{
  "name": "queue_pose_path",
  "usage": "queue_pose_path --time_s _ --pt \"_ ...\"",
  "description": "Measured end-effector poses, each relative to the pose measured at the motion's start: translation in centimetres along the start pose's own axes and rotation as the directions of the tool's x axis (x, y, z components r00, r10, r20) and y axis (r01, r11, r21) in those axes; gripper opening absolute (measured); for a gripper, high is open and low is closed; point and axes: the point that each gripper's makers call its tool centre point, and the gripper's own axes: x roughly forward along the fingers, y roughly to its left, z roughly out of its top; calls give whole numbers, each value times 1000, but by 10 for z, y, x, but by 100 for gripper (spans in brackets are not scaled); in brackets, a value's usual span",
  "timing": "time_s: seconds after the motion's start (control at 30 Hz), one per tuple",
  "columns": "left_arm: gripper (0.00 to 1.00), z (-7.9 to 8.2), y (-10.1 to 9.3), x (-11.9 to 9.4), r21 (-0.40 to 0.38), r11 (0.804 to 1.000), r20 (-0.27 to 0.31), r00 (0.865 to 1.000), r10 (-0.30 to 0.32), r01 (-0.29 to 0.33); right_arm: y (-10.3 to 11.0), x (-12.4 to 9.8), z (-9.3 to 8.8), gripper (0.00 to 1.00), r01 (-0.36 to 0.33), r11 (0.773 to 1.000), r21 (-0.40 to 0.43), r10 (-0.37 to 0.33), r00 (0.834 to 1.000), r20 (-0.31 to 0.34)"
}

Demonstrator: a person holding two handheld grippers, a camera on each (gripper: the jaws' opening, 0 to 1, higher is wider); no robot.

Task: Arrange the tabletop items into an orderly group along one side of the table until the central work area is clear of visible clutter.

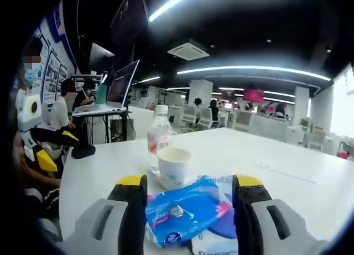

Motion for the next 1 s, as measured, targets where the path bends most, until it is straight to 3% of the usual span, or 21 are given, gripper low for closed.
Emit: queue_pose_path --time_s 0.47,1.0 --pt "62 13 -8 18 44 998 9 999 -44 43 -13 -1 -16 56 4 1000 -15 -4 998 -55" --pt "61 12 -14 44 60 994 -20 996 -90 91 -19 8 -28 55 -23 998 -50 17 993 -116"
